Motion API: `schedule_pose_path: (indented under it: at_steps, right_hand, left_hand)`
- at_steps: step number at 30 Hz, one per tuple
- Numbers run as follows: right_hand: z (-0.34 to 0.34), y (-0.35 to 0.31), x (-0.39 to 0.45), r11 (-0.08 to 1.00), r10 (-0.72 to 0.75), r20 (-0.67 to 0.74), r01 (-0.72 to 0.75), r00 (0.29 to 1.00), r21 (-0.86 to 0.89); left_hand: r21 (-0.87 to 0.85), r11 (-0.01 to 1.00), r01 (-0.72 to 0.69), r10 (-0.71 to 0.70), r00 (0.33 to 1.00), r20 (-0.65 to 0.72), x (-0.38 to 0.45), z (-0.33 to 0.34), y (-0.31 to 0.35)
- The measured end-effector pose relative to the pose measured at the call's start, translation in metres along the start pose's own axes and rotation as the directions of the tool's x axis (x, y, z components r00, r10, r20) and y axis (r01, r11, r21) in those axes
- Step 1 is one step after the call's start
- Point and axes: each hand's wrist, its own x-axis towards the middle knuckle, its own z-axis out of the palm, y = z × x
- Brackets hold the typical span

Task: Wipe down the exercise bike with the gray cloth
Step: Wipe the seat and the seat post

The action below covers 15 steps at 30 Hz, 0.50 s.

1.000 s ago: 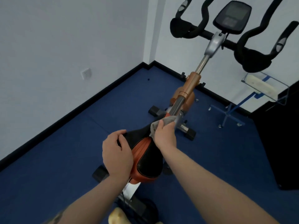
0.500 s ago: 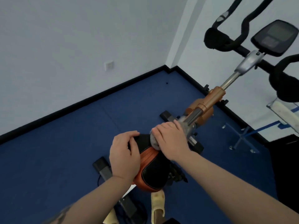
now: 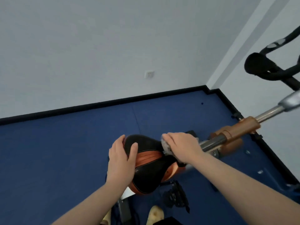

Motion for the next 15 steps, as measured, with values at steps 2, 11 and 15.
schedule_pose_path:
  at_steps: [2, 11, 15]
  right_hand:
    - [0.004, 0.001, 0.011, 0.992, 0.098, 0.003, -0.097, 0.995, -0.077]
    - [-0.012, -0.037, 0.038, 0.921, -0.145, 0.204, 0.056, 0.968, 0.386]
    - [-0.001, -0.069, 0.037, 0.938, -0.238, 0.051, 0.216, 0.970, 0.272]
  left_hand:
    - [-0.042, 0.998, 0.040, -0.040, 0.999, 0.010, -0.019, 0.004, -0.004]
    - [-0.294, 0.951, 0.099, -0.079, 0.994, 0.081, -0.075, 0.027, -0.034]
    - [-0.406, 0.899, 0.162, -0.180, 0.984, -0.005, -0.081, 0.037, -0.033]
